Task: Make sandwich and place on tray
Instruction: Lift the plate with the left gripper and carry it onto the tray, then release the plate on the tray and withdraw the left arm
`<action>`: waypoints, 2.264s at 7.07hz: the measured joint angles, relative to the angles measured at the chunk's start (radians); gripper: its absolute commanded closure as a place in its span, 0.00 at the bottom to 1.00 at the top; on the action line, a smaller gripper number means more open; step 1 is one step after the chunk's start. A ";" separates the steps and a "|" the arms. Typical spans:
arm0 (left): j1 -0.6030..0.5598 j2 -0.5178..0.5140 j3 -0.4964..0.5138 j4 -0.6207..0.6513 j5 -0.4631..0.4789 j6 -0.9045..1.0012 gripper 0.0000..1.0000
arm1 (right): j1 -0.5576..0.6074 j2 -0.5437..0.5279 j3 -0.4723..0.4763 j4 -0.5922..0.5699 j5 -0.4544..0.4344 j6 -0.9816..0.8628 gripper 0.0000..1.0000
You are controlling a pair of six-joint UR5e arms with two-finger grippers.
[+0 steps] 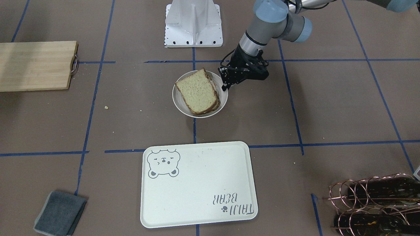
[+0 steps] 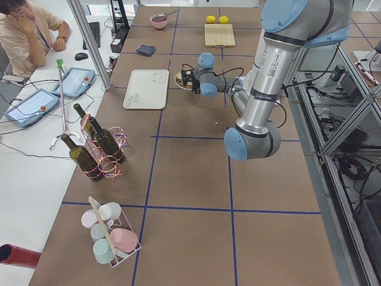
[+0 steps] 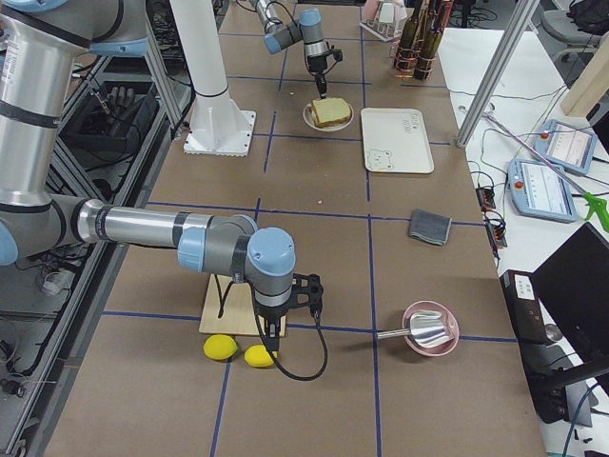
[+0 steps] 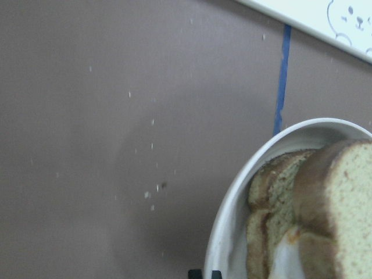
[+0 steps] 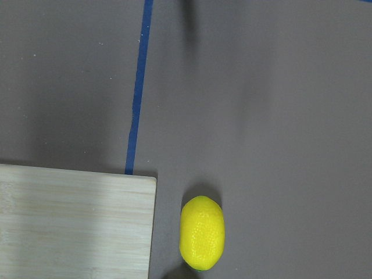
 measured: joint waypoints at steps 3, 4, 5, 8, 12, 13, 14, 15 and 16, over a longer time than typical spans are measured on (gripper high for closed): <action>-0.210 -0.271 0.423 -0.104 -0.114 0.110 1.00 | 0.009 0.000 0.001 0.001 0.003 -0.001 0.00; -0.238 -0.351 0.586 -0.186 -0.126 0.129 1.00 | 0.012 0.000 0.001 0.001 0.004 -0.001 0.00; -0.249 -0.418 0.724 -0.250 -0.121 0.137 0.84 | 0.014 0.000 0.001 0.001 0.005 -0.001 0.00; -0.217 -0.473 0.835 -0.303 -0.077 0.235 0.00 | 0.018 -0.003 0.001 0.001 0.007 -0.001 0.00; -0.250 -0.282 0.497 -0.170 -0.118 0.379 0.00 | 0.018 -0.012 0.001 0.000 0.007 -0.001 0.00; -0.277 -0.178 0.326 -0.068 -0.160 0.466 0.00 | 0.019 -0.014 0.000 0.000 0.006 -0.001 0.00; -0.314 -0.054 0.146 0.035 -0.190 0.598 0.00 | 0.019 -0.016 -0.002 0.000 0.005 -0.001 0.00; -0.367 0.076 -0.012 0.131 -0.221 0.774 0.00 | 0.020 -0.016 -0.002 0.001 0.005 0.001 0.00; -0.445 0.190 -0.112 0.192 -0.264 0.933 0.00 | 0.024 -0.014 0.002 0.001 0.007 0.006 0.00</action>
